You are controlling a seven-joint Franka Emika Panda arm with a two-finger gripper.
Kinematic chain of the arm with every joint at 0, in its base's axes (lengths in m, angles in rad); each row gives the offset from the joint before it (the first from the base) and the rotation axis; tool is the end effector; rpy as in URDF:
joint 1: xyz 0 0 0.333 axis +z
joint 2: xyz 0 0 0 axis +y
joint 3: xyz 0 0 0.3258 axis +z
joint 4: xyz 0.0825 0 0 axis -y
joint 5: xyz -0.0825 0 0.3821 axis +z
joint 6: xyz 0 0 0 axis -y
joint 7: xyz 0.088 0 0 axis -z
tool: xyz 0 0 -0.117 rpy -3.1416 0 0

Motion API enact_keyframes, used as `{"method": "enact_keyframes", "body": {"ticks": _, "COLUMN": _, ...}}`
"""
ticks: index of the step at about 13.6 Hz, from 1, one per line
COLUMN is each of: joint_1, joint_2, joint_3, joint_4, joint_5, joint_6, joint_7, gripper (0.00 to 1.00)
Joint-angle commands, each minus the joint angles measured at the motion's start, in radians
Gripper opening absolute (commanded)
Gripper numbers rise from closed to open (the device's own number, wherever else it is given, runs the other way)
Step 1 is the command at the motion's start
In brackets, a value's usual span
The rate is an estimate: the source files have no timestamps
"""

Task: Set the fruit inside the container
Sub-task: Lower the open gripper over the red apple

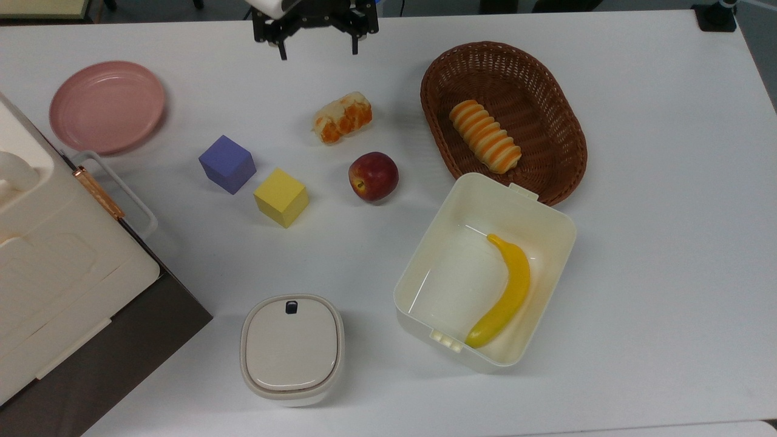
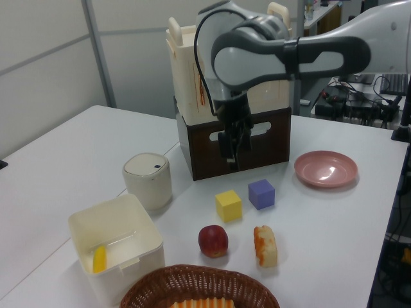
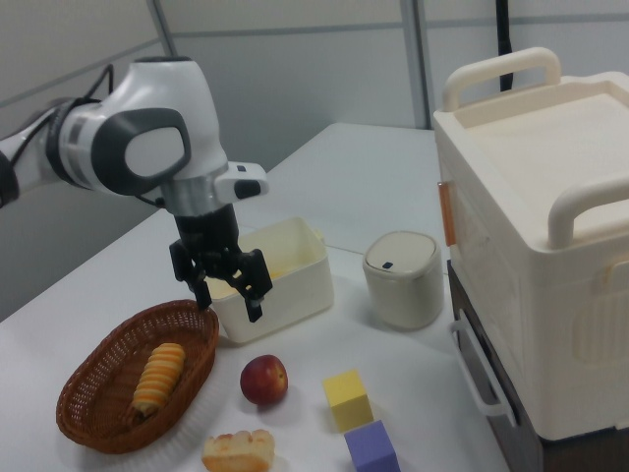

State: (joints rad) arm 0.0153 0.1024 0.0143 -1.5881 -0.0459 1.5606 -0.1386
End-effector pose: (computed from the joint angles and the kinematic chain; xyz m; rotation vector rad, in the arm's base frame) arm 0.5766 0.0113 0.5576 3.0863 0.2641 -0.2049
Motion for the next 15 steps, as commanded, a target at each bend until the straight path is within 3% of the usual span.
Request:
{"method": "enact_keyframes", "body": {"ticks": 1, "joint_1": 0.012, "joint_2": 0.058, "joint_3": -0.011, "joint_4": -0.016, "joint_5": 0.012, "joint_6": 0.009, "joint_7": -0.091, "gripper": 1.00}}
{"method": "enact_keyframes", "body": {"ticks": 3, "joint_1": 0.017, "joint_2": 0.117, "joint_3": -0.004, "joint_4": -0.032, "joint_5": 0.011, "joint_6": 0.088, "joint_7": -0.090, "gripper": 1.00}}
{"method": "enact_keyframes", "body": {"ticks": 15, "joint_1": 0.103, "joint_2": 0.316, "joint_3": -0.002, "joint_4": -0.032, "joint_5": 0.004, "joint_6": 0.194, "joint_7": -0.073, "gripper": 1.00}}
